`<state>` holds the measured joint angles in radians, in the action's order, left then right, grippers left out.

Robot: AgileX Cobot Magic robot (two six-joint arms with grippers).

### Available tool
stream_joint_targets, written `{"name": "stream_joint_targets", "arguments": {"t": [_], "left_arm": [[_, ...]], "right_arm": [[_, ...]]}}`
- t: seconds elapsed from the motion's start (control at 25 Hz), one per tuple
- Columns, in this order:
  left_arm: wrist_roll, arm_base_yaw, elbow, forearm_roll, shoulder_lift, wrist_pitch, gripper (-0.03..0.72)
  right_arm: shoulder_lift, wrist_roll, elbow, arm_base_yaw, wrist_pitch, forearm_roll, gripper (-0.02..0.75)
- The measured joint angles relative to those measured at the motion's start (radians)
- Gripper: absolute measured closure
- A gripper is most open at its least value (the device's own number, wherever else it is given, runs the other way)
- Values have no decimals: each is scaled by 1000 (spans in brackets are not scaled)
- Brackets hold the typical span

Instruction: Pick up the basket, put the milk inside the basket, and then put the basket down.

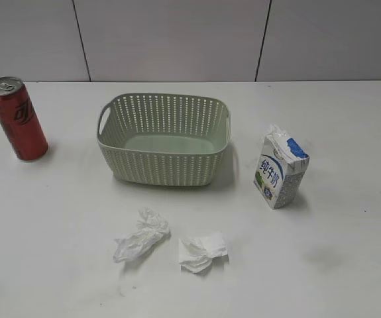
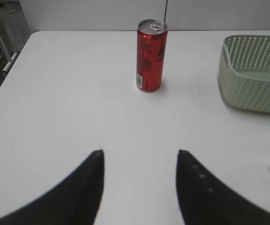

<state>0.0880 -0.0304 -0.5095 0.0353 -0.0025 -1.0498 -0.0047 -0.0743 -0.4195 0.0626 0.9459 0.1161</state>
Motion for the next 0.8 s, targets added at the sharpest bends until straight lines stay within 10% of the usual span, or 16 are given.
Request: {"name": "stream_joint_targets", "arguments": {"t": [0.16,0.8], "left_arm": [[0,0,-9,-1,77,14,73],[7,-81,-432,85,888,365,57]], "right_arm": [[0,0,0,0,0,0,148],[0,0,0,0,0,0,148]]}}
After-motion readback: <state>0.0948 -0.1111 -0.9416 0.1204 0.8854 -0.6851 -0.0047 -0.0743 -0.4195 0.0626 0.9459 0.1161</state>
